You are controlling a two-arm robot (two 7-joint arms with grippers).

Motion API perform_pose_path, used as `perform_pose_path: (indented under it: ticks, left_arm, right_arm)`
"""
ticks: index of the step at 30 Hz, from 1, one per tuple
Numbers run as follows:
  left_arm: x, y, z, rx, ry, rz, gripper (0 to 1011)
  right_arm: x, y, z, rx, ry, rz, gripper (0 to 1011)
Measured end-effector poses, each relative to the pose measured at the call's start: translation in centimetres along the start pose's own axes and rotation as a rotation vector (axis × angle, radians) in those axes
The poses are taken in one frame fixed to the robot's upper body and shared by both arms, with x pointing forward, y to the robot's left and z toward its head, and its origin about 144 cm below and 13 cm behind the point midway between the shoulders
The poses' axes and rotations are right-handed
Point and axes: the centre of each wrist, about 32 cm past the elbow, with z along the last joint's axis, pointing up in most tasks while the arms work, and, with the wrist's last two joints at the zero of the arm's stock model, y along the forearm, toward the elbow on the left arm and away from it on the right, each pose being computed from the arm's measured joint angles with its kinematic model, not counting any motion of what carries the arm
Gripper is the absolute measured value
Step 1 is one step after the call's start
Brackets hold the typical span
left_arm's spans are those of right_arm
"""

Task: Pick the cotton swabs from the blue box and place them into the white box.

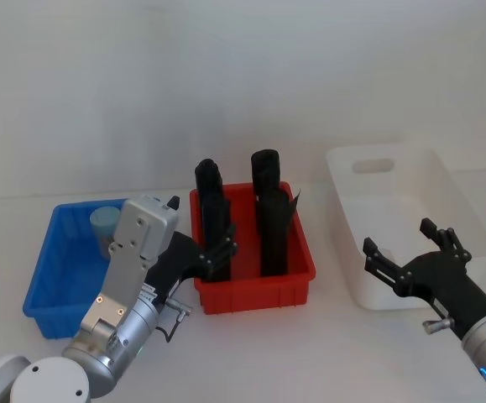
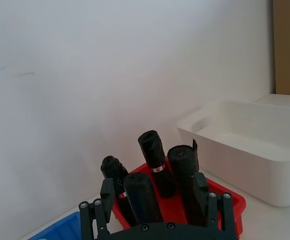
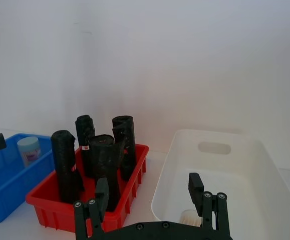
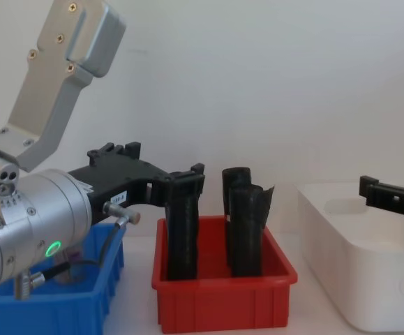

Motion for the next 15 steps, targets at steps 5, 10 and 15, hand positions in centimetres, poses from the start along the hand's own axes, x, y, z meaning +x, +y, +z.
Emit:
perform_pose_path:
  ticks: [5,10,15]
  left_arm:
    - [0.0,-0.01,0.01,0.0,0.0,0.0,1000]
    - [0.02,-0.01,0.02,-0.001,0.0,0.001,1000]
    - [0.03,-0.01,0.01,0.0,0.001,0.001,1000]
  right_arm:
    - [0.0,0.0,-0.01,0.0,0.0,0.0,1002]
    - [0.01,0.03,-0.02,-0.001,-0.001,0.001,1002]
    - [0.07,0.31,-0.1,-0.003,-0.003,0.008,1002]
